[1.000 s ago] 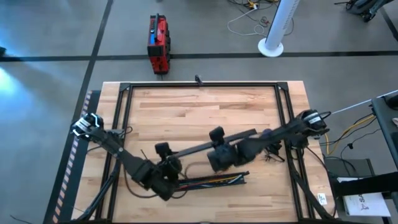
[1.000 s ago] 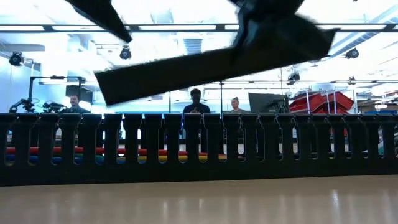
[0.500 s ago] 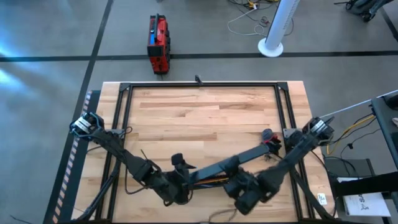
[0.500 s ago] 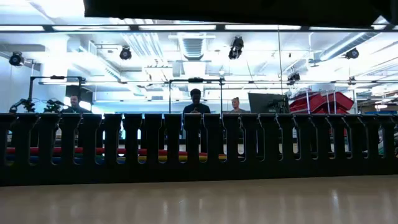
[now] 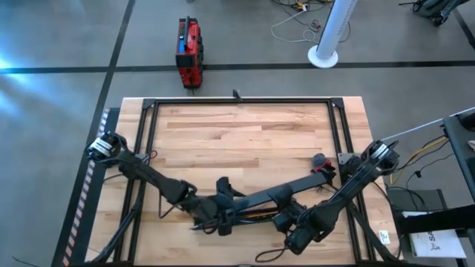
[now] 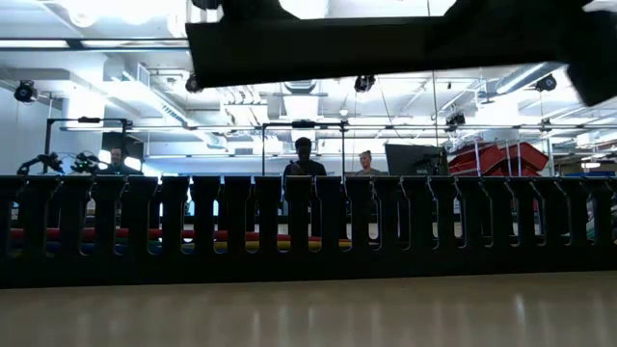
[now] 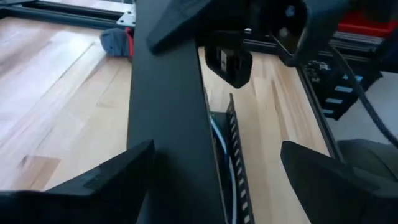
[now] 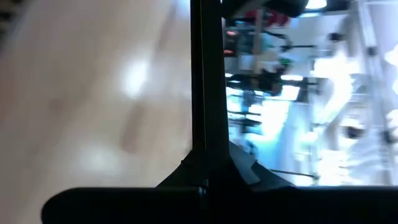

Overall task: Ziptie cables
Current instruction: Close the cable duct using the cable lid

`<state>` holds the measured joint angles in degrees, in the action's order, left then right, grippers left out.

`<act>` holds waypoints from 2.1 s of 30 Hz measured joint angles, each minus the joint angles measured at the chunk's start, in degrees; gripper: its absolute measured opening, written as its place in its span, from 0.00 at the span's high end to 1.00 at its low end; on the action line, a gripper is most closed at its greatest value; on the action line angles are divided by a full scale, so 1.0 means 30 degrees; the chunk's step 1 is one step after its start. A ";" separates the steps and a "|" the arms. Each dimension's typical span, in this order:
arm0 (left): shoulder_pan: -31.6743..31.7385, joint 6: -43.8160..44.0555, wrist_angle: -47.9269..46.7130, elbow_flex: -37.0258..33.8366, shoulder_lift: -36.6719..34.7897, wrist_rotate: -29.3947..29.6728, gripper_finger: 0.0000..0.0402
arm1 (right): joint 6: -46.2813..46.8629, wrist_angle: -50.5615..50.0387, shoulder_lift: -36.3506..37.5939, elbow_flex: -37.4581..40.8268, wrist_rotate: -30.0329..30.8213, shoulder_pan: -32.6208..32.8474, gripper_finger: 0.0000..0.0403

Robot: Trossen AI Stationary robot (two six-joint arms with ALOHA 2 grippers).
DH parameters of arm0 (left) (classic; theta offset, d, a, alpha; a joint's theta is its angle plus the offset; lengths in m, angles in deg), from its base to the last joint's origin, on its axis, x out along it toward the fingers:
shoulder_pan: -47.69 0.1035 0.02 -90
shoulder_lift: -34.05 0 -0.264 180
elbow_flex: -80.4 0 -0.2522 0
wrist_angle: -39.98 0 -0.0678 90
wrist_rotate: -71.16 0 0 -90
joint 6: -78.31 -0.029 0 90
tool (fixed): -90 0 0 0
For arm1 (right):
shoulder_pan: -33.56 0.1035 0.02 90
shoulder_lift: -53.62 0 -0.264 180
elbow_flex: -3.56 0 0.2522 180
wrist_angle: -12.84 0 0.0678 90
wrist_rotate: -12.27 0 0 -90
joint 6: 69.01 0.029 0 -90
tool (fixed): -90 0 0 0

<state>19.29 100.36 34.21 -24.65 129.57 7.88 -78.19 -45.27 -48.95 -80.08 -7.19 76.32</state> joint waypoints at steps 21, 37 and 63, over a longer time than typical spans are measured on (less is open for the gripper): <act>0.0814 -0.0497 0.0137 -0.0099 0.0007 -0.1145 0.17 | -1.1544 0.6073 -0.1500 0.0176 0.2529 0.0152 1.00; 0.0981 -0.1689 0.0990 0.0239 0.1775 0.0847 0.17 | -1.2384 0.6456 -0.1494 -0.0832 0.2042 -0.0106 1.00; 0.1010 -0.1744 -0.0060 0.0199 0.1606 0.1136 0.44 | -0.7651 0.6347 -0.1471 -0.1176 -0.0425 -0.0278 0.89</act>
<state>22.32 95.12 34.03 -24.05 134.39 11.29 -101.14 -26.22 -53.36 -83.61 -8.46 75.49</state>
